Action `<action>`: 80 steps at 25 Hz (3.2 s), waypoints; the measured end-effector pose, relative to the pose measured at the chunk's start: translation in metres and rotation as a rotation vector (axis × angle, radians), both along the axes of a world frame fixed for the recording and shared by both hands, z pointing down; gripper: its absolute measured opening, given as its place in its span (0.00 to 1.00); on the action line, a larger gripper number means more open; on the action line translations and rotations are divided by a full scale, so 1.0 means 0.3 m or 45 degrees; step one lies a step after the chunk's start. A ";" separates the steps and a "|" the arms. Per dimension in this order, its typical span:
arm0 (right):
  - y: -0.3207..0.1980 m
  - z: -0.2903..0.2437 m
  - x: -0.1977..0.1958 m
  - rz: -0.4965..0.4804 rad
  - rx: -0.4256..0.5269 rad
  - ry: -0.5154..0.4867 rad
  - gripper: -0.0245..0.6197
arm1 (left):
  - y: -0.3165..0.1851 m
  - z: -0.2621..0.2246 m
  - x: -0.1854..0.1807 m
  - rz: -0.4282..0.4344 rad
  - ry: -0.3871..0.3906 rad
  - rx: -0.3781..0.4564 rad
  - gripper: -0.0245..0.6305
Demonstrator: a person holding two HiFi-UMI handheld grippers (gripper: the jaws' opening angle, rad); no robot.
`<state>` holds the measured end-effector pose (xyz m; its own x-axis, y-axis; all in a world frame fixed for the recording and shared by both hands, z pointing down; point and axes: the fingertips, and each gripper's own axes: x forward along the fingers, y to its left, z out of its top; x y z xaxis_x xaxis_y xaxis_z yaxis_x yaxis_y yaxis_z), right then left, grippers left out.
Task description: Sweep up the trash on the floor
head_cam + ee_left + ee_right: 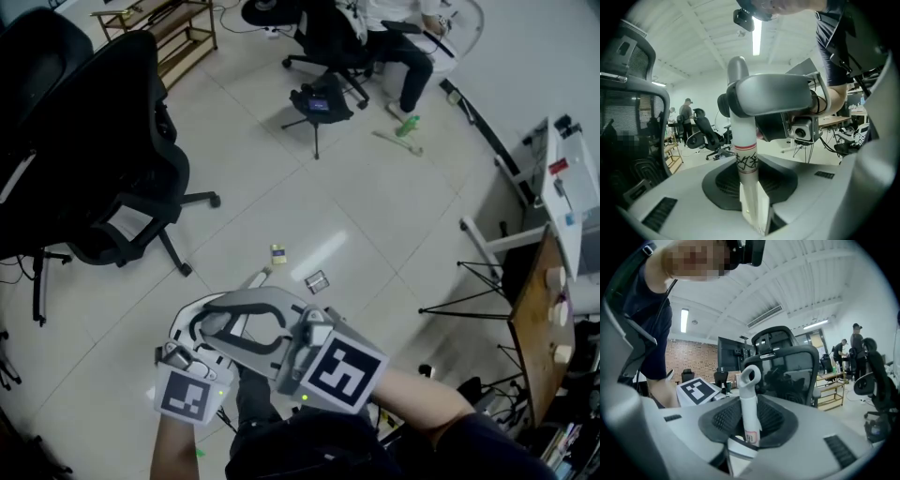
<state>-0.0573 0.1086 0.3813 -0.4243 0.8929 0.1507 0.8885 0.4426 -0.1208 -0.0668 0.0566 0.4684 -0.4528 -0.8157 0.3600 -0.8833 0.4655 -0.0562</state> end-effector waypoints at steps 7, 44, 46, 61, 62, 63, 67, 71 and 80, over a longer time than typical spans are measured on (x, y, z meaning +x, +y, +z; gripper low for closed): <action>0.110 0.045 0.015 0.257 -0.063 0.096 0.23 | 0.141 0.052 0.059 0.157 0.062 -0.029 0.15; -0.214 0.391 0.307 1.430 -0.279 0.399 0.24 | -0.083 0.391 0.458 1.016 0.306 -0.229 0.14; -0.265 0.420 0.280 1.454 -0.234 0.385 0.23 | -0.136 0.409 0.426 1.019 0.294 -0.190 0.14; -0.727 0.450 0.108 1.552 -0.217 0.234 0.21 | -0.584 0.444 0.271 1.112 0.243 -0.107 0.14; -0.755 0.451 0.101 1.549 -0.220 0.228 0.21 | -0.613 0.446 0.264 1.113 0.237 -0.117 0.14; -0.785 0.452 0.095 1.547 -0.226 0.225 0.21 | -0.643 0.449 0.257 1.113 0.230 -0.129 0.14; -0.910 0.455 0.078 1.543 -0.247 0.214 0.21 | -0.766 0.459 0.233 1.116 0.192 -0.161 0.14; -1.004 0.453 0.061 1.541 -0.252 0.194 0.21 | -0.861 0.457 0.212 1.113 0.169 -0.160 0.14; -1.120 0.391 0.051 1.552 -0.234 0.139 0.21 | -0.988 0.404 0.194 1.133 0.113 -0.157 0.14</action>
